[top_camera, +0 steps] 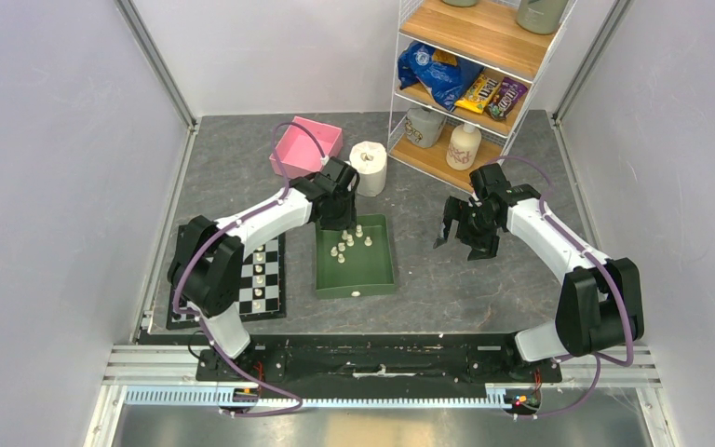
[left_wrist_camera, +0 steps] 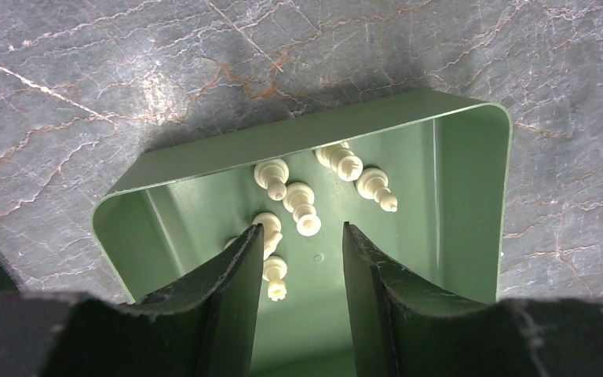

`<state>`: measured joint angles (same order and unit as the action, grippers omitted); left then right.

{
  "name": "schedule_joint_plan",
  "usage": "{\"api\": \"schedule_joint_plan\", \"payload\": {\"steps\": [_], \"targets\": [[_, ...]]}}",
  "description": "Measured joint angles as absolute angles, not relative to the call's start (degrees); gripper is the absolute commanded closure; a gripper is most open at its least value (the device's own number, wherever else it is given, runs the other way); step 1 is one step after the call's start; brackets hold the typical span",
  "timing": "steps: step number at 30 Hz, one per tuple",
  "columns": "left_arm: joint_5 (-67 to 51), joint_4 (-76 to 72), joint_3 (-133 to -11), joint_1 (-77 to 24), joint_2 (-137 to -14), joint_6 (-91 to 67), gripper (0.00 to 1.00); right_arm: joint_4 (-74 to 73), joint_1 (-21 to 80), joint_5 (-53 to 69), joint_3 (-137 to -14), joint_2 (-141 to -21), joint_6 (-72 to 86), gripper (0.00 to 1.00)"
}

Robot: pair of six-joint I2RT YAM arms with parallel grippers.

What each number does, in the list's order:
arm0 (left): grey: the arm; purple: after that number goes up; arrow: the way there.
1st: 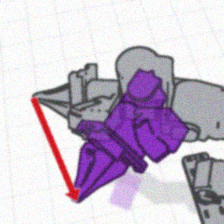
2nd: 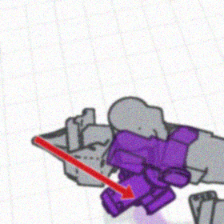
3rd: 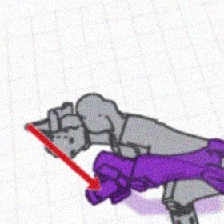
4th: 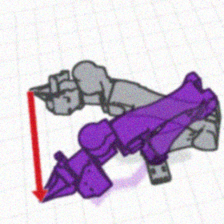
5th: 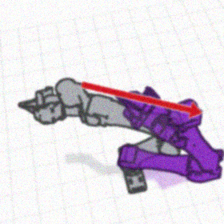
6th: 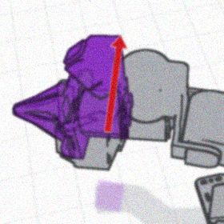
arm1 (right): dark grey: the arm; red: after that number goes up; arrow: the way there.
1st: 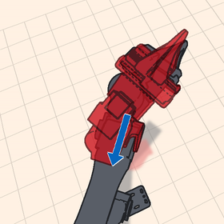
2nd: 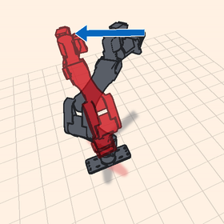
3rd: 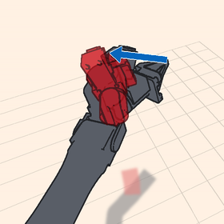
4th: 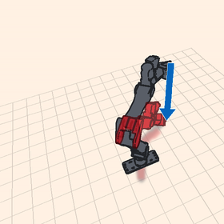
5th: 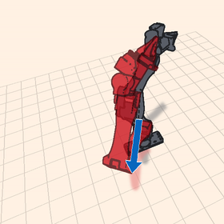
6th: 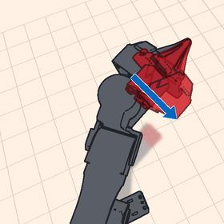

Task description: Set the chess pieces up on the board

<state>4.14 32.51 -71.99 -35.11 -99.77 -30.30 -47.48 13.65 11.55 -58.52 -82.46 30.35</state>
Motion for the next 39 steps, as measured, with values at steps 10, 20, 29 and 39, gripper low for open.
{"api": "schedule_joint_plan", "payload": {"steps": [10, 20, 29, 39], "targets": [[4.82, 33.95, -71.92, -35.22, -99.26, -30.37, 0.49, -47.48, 13.65, 11.55, -58.52, -82.46, 30.33, 0.01], [7.42, 37.71, -66.72, -35.38, -89.54, -30.52, 0.51, -47.46, 13.65, 11.57, -58.52, -82.46, 30.33, 0.01], [7.33, 38.44, -65.65, -35.38, -93.06, -30.50, 0.55, -47.40, 13.65, 11.57, -57.80, -82.46, 30.33, 0.01], [7.38, 38.87, -65.69, -35.38, -97.30, -30.39, 0.58, -47.46, 13.65, 11.55, -57.47, -82.46, 30.33, 0.01]]}}
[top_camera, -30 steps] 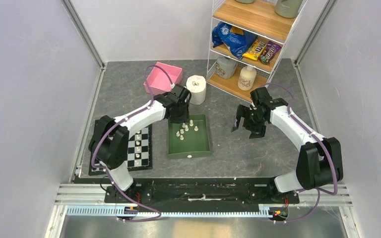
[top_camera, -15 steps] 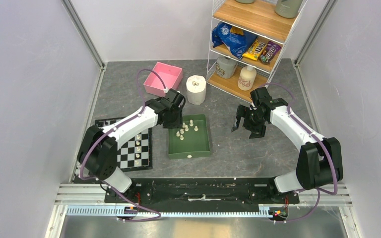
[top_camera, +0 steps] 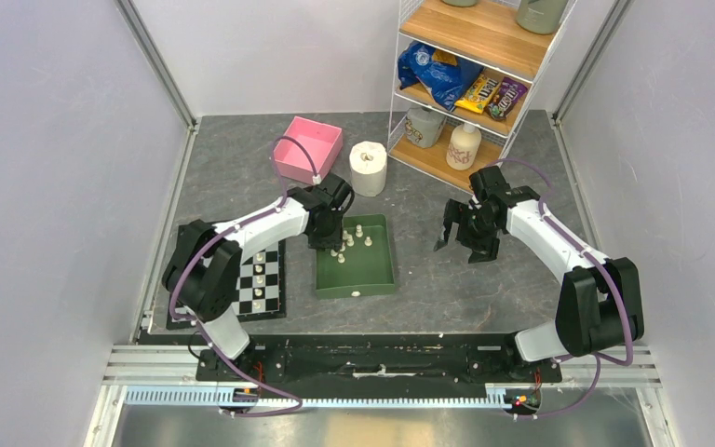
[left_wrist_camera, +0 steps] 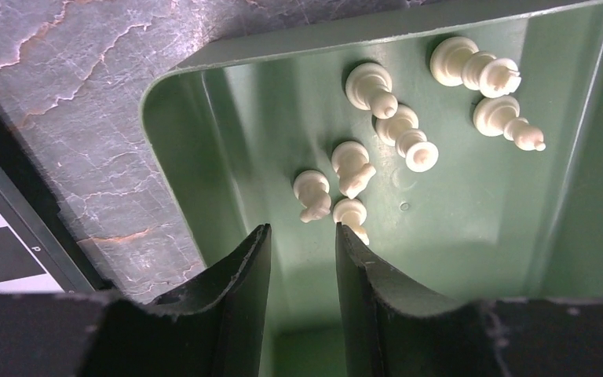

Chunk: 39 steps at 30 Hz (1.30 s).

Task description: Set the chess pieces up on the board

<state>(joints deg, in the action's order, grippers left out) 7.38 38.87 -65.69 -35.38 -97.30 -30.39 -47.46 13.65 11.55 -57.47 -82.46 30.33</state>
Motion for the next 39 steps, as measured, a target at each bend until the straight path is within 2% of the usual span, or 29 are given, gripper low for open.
{"api": "schedule_joint_plan", "payload": {"steps": [10, 21, 31, 39], "targets": [[7.44, 38.35, -65.80, -35.38, -98.04, -30.33, 0.60, -47.46, 13.65, 11.55, -57.47, -82.46, 30.33, 0.01], [7.44, 37.08, -66.11, -35.38, -99.98, -29.95, 0.69, -47.46, 13.65, 11.55, -57.47, -82.46, 30.30, 0.01], [7.46, 36.10, -66.11, -35.38, -100.51, -29.93, 0.72, -47.46, 13.65, 11.53, -57.47, -82.46, 30.20, 0.01], [7.44, 35.79, -66.13, -35.38, -100.77, -29.89, 0.89, -47.46, 13.65, 11.55, -57.47, -82.46, 30.20, 0.01]]}}
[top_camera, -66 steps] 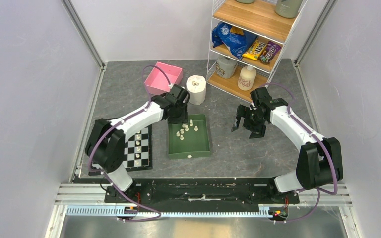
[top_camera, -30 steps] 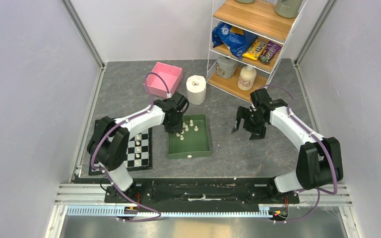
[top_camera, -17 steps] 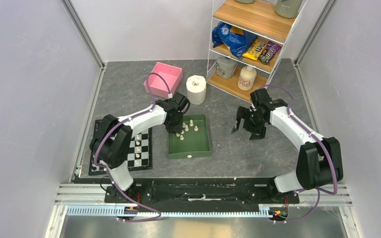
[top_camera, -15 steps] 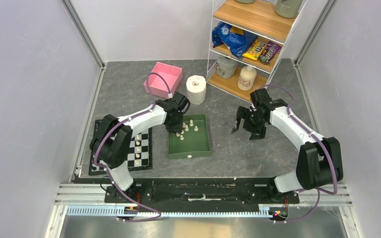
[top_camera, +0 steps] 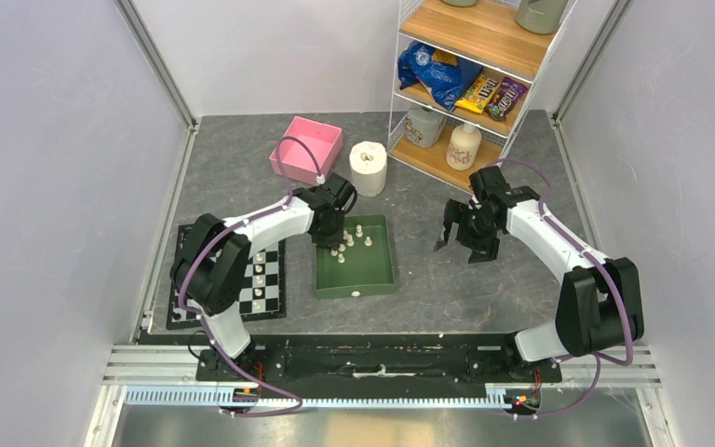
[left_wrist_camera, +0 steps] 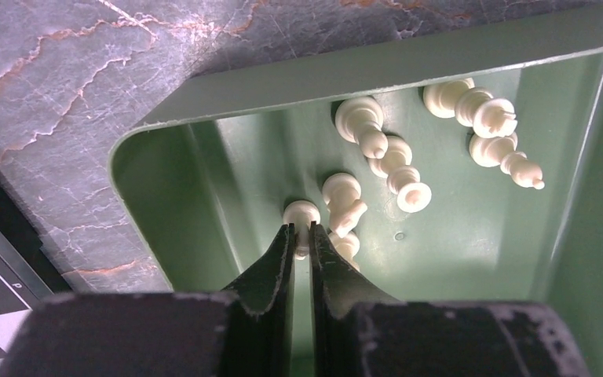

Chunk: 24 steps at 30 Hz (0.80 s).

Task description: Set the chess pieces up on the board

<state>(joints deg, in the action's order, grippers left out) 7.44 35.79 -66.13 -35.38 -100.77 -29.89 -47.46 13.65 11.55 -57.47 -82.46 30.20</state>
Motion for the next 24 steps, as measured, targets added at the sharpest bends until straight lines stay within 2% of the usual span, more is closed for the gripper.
{"api": "schedule_joint_plan", "payload": {"steps": [6, 16, 24], "targets": [[7.35, 35.57, -65.98, -35.38, -99.02, -29.82, 0.97, -47.46, 13.65, 11.55, -57.47, -82.46, 30.20, 0.01], [13.23, 40.97, -67.00, -34.15, -81.82, -29.85, 0.98, -47.46, 13.65, 11.53, -57.47, -82.46, 30.20, 0.01], [13.23, 40.95, -63.48, -20.01, -78.96, -29.85, 0.98, -47.44, 13.65, 11.55, -57.47, -82.46, 30.17, 0.01]]}}
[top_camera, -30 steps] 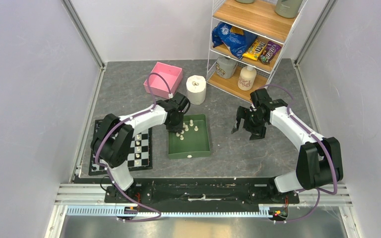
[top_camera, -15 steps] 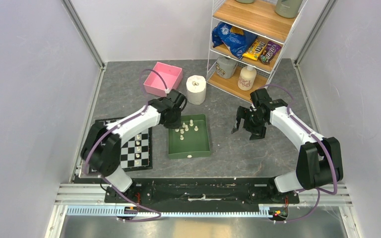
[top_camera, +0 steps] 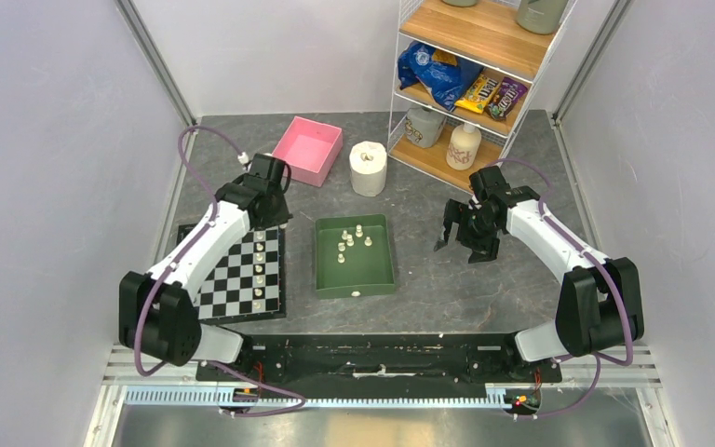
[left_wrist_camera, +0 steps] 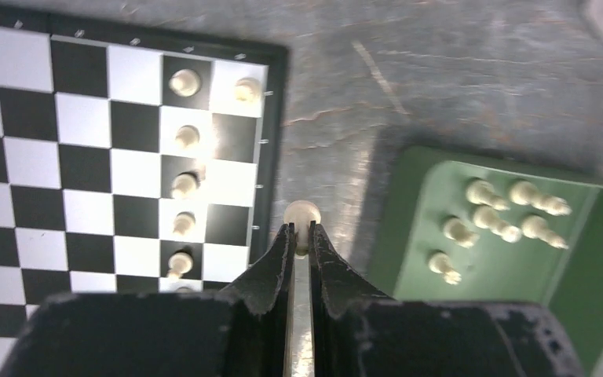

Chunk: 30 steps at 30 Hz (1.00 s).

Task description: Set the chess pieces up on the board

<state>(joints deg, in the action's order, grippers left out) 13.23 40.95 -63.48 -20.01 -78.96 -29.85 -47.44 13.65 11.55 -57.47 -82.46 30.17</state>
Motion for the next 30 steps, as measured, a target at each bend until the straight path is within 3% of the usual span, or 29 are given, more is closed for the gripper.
{"api": "schedule_joint_plan", "payload": {"steps": [30], "targets": [[11.42, 35.42, -59.66, -9.63, -91.20, -27.70, 0.98, -47.42, 13.65, 11.55, -57.47, -83.42, 30.17, 0.01]]}}
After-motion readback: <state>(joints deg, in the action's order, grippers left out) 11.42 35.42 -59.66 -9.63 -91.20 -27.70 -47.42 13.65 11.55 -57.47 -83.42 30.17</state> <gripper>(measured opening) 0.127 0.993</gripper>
